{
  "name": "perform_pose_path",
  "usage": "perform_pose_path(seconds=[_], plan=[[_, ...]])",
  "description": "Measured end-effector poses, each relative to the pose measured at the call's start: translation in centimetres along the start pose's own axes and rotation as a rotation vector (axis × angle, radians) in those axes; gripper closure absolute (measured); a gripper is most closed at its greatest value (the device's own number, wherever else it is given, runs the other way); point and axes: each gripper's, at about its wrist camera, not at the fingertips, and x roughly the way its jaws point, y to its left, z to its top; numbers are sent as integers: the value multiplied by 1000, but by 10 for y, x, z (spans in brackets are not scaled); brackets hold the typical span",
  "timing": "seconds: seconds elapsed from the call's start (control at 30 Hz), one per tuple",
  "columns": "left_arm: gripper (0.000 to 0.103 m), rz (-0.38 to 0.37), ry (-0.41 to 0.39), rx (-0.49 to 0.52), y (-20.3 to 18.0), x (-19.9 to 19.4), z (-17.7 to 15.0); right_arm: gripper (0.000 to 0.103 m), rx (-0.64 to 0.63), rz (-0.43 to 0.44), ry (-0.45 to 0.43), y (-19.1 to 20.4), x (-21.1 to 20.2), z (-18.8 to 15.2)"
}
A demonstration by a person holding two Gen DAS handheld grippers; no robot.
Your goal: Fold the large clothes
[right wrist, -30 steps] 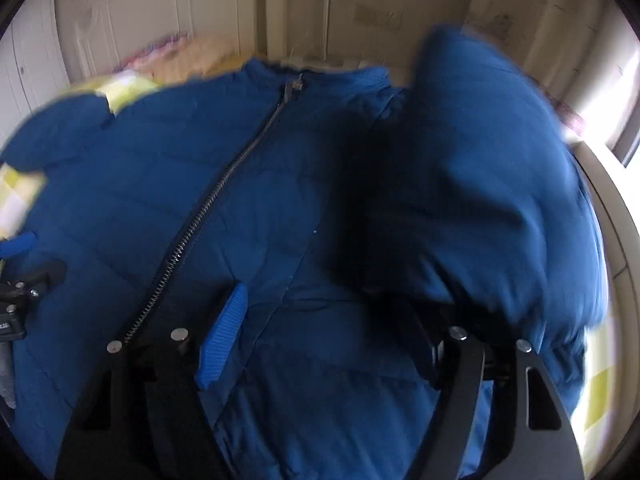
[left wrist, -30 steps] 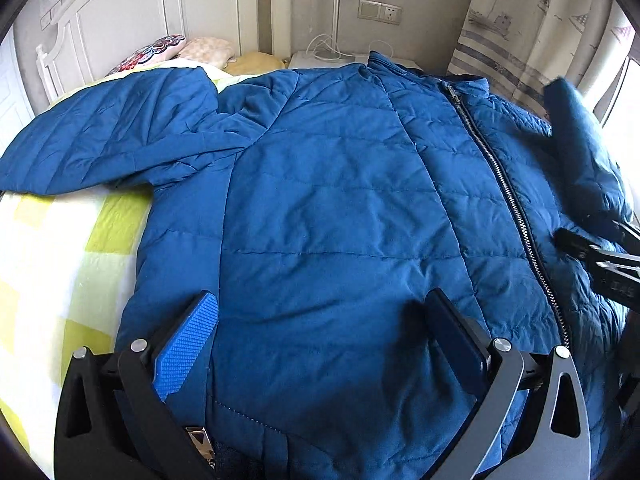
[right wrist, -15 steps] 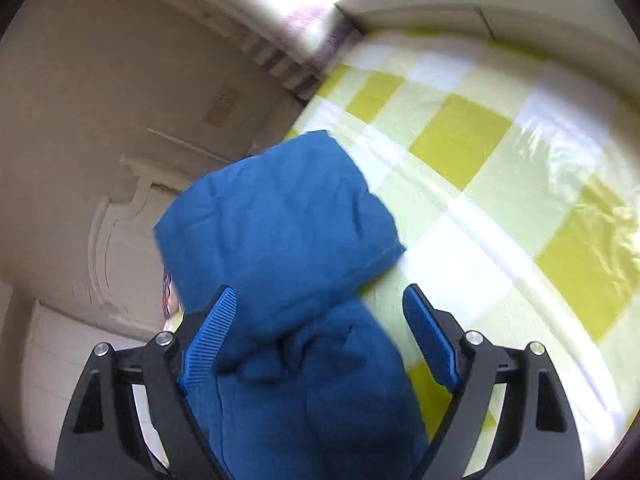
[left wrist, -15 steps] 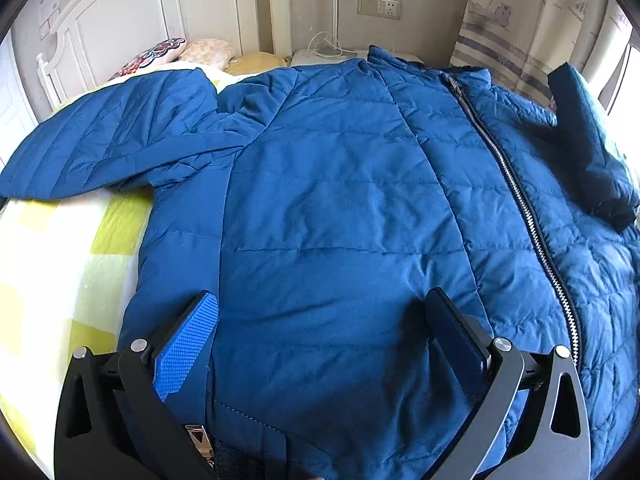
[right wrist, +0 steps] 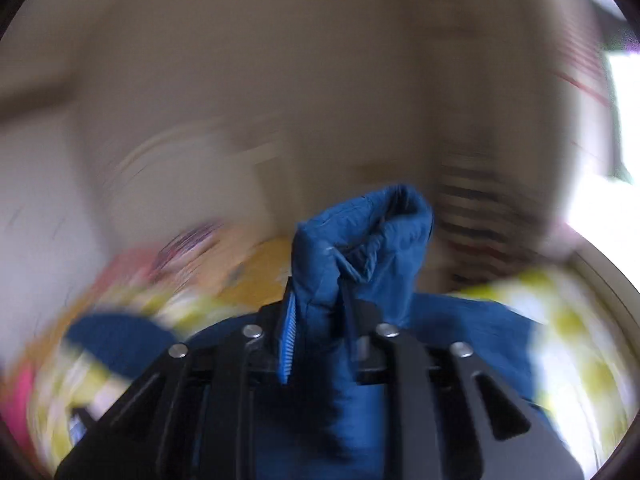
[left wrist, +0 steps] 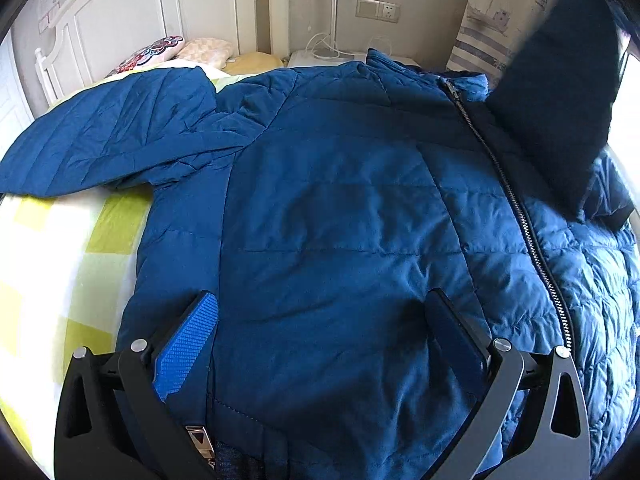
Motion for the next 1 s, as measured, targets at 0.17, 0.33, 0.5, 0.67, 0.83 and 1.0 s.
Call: perform_pose_path(seconds=[0.17, 0.33, 0.5, 0.67, 0.83, 1.0], plan=[[4, -34, -10, -22, 5, -3, -1, 34, -122, 237, 89, 76, 15, -17], [4, -76, -21, -48, 12, -5, -1, 34, -19, 12, 115, 2, -10, -43], [4, -252, -60, -183, 42, -13, 0, 34, 83, -397, 167, -111, -41, -91], [4, -358, -2, -323, 60, -13, 25, 33, 353, -475, 235, -196, -39, -141], [6, -228, -68, -288, 58, -6, 87, 33, 408, -444, 176, -214, -46, -149], [27, -108, 41, -266, 46, 55, 100, 33, 446, -431, 130, -206, -54, -144]])
